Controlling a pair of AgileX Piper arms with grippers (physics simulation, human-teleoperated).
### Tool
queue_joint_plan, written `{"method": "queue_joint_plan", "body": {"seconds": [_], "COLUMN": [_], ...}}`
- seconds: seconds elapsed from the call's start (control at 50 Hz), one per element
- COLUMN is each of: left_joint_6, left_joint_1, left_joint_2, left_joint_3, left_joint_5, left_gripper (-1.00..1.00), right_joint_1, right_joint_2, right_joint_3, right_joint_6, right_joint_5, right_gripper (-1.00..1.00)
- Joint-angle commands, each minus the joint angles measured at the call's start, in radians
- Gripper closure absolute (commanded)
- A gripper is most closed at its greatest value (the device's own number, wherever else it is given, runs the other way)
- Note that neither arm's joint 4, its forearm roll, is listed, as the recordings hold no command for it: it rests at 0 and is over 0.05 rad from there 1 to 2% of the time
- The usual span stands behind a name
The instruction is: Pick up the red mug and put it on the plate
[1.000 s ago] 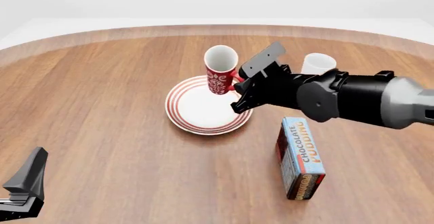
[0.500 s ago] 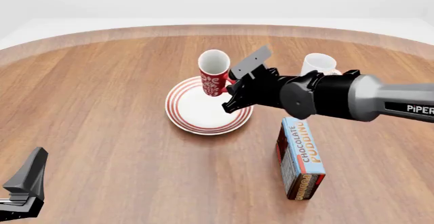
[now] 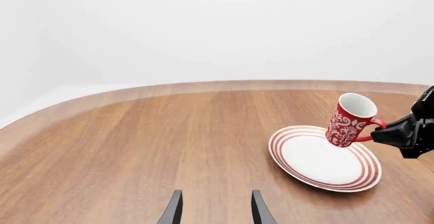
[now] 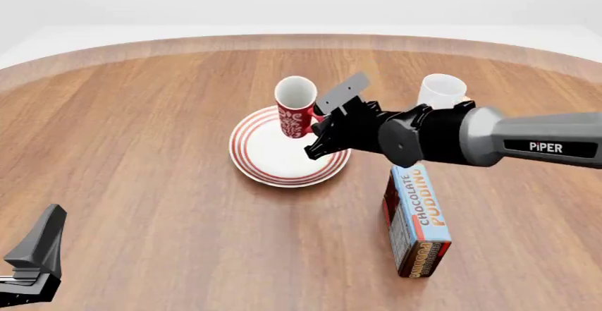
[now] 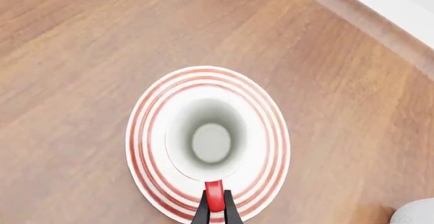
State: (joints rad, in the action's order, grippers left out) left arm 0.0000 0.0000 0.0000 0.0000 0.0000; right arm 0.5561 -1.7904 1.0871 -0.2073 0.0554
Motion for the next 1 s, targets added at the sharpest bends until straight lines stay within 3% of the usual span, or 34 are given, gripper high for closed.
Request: {"method": "queue_joint_plan", "body": {"seconds": [0.02,1.0], "left_joint_6": [0.000,0.000], "left_joint_1": [0.000,0.000], "left_joint_2": [0.000,0.000], "left_joint_3": [0.000,0.000], "left_joint_5": [0.000,0.000], "left_gripper": [-1.00,-1.00], "right_joint_1": [0.000,-0.008], "right_joint_2": [-0.027,-0.158], "right_joint_3": [0.008,0.082], "right_joint_6": [0.019,0.028], "right_joint_5": [0.016,0.033], "right_gripper": [1.00,1.00]}}
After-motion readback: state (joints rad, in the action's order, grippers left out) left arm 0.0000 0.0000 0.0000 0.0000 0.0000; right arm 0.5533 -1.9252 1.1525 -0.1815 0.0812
